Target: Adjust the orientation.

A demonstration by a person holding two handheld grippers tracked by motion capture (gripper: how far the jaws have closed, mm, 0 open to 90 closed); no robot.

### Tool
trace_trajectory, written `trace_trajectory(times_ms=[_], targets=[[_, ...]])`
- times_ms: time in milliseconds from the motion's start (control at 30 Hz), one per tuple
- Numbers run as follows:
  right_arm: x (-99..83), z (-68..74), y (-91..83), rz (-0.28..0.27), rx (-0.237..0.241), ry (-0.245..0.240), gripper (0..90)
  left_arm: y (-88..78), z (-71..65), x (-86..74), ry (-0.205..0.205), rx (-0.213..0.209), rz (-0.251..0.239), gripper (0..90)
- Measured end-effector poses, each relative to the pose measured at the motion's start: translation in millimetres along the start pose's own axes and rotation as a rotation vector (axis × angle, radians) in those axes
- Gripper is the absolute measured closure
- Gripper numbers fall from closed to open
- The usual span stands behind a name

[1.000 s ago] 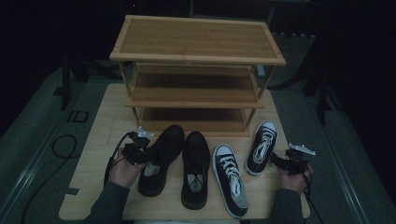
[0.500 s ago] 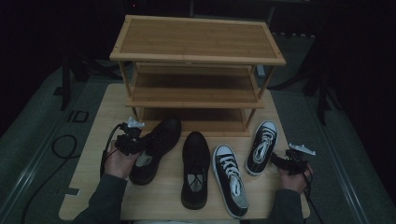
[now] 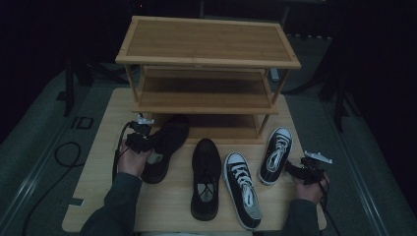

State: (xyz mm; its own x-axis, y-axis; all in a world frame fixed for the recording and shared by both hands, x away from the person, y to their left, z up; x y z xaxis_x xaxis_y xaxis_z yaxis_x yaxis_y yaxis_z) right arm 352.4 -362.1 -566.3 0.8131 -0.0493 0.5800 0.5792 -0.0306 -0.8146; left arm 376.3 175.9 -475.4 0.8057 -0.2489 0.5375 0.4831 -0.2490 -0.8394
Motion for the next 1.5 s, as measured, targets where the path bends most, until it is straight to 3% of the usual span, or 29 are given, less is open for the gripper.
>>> trace_trajectory(times_ms=[300,367,433,600,767,867,1300,1500], targets=[[0.0,0.0,0.0,0.000,0.000,0.000,14.0,16.6,-2.7,17.1,-0.080,0.058,-0.047,86.5],[0.0,0.0,0.0,0.000,0.000,0.000,14.0,17.9,-3.2,18.2,-0.087,0.066,-0.046,86.5],[0.0,0.0,0.0,0.000,0.000,0.001,14.0,21.1,-4.2,21.5,-0.124,0.089,-0.049,86.5],[0.0,0.0,0.0,0.000,0.000,0.000,14.0,25.2,-3.6,22.0,-0.149,0.109,-0.052,85.5],[0.0,0.0,0.0,0.000,0.000,0.000,14.0,25.6,-0.9,21.8,-0.125,0.090,-0.047,68.3],[0.0,0.0,0.0,0.000,0.000,0.000,14.0,21.9,-1.1,20.8,-0.102,0.084,-0.050,63.0],[0.0,0.1,0.0,-0.001,0.000,0.001,14.0,-12.8,-8.2,11.6,-0.025,0.052,-0.090,61.1],[0.0,0.1,0.0,0.000,0.000,0.001,14.0,-32.1,-9.9,3.9,0.026,0.007,-0.113,62.3]])
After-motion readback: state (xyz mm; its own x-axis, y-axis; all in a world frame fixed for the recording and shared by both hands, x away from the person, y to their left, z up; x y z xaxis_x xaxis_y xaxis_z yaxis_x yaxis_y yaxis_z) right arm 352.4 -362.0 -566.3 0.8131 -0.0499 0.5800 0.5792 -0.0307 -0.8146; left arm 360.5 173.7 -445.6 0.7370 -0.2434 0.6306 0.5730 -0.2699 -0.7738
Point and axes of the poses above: each handheld gripper's, and its own axes: y roughly forward along the jaws, x roughly out of its top, z roughly to its left, the point moved 1 cm from there along y, roughly forward along the jaws, and after that the axes turned 11 degrees about z, right-handed, at the moved point
